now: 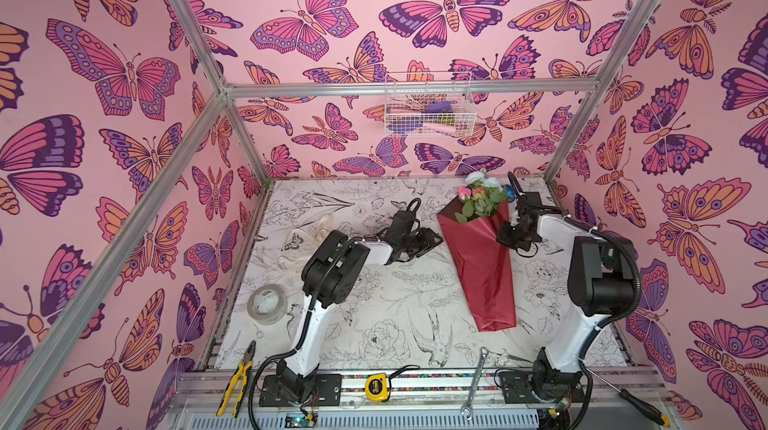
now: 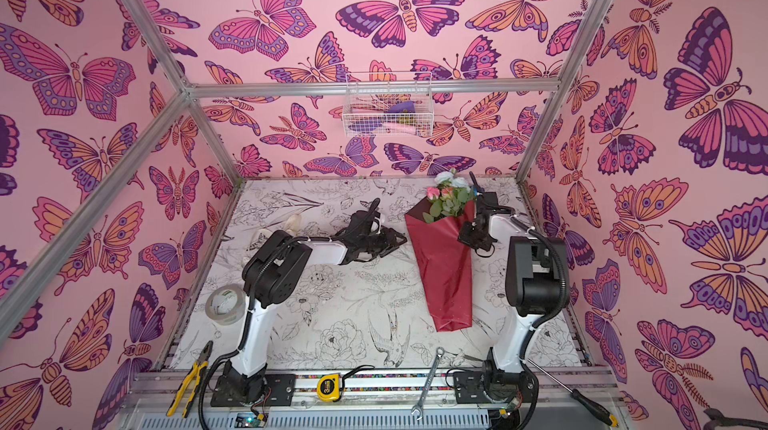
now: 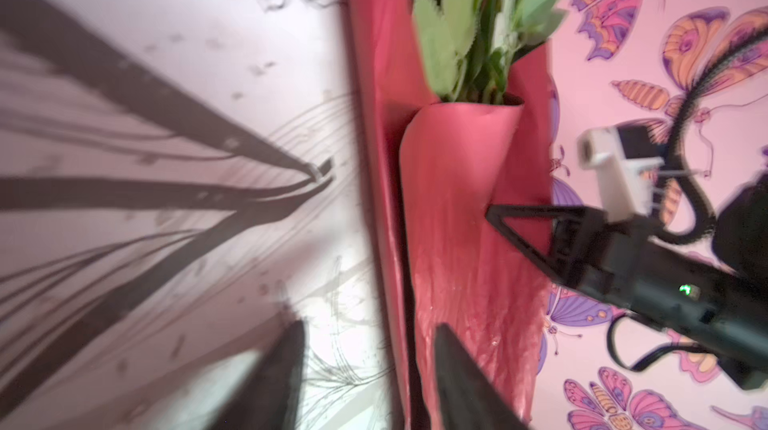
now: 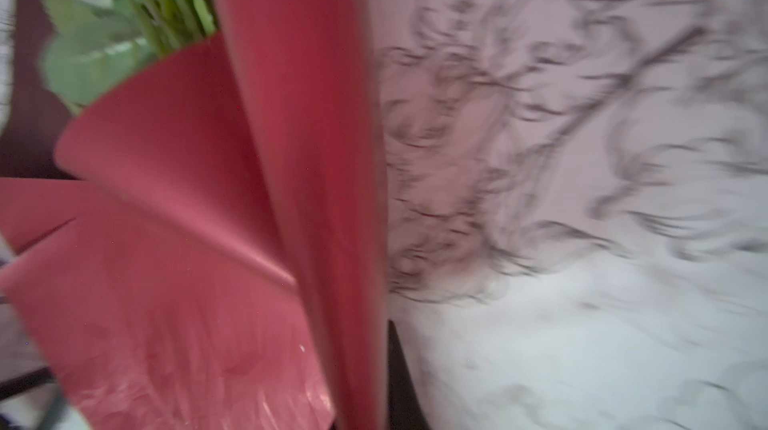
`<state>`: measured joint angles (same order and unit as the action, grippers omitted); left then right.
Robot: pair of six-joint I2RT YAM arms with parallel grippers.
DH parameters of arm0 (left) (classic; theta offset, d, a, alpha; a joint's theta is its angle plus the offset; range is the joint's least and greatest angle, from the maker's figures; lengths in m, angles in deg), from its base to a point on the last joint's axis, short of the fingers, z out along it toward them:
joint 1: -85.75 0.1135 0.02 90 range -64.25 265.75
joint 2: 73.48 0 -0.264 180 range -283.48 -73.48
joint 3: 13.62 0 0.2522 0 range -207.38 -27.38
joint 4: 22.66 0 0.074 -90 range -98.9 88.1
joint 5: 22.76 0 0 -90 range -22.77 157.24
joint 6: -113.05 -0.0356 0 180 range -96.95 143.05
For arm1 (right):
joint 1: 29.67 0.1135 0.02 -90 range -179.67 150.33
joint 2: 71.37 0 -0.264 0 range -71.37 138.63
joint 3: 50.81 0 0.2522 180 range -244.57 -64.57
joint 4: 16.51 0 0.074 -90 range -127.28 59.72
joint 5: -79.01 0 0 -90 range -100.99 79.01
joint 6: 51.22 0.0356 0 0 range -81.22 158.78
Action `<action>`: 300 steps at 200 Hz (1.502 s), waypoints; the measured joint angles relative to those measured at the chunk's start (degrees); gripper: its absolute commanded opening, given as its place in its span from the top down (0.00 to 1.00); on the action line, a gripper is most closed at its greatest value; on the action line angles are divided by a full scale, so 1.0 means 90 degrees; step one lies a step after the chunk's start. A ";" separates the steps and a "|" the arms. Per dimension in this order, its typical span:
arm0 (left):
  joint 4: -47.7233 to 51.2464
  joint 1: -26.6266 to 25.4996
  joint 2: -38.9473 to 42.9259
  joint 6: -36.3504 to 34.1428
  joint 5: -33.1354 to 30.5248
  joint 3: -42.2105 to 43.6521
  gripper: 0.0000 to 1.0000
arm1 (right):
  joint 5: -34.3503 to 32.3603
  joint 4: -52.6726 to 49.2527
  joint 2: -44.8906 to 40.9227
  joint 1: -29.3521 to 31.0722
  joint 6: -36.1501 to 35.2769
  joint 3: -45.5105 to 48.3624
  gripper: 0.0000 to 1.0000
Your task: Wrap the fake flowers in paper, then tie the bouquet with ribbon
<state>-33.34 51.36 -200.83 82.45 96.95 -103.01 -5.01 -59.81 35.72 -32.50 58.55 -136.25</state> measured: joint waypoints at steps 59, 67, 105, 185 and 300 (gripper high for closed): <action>-0.0226 0.0437 0.1515 -0.0112 -0.0289 0.1489 0.00 | -0.0702 -0.0716 0.0272 -0.0568 -0.0682 -0.0952 1.00; -0.0170 0.0551 0.1787 -0.0192 -0.0357 0.1661 0.01 | -0.0738 -0.0750 0.0301 -0.0678 -0.0685 -0.0998 1.00; 0.0243 0.1054 0.2890 -0.0780 -0.0743 0.2239 0.00 | -0.0758 -0.0809 0.0352 -0.1219 -0.0571 -0.1018 1.00; 0.1685 0.1695 0.4014 -0.2059 -0.1076 0.2552 0.00 | -0.0755 -0.0554 0.0478 -0.1622 0.0170 -0.0738 1.00; 0.3101 0.2686 0.5408 -0.2939 -0.1479 0.2948 0.02 | -0.0804 -0.0306 -0.0612 -0.1804 0.0486 0.0141 0.34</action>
<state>-5.43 75.53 -152.16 56.00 83.64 -76.48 -12.24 -62.57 30.21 -48.74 62.92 -134.98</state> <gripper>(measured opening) 0.984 0.617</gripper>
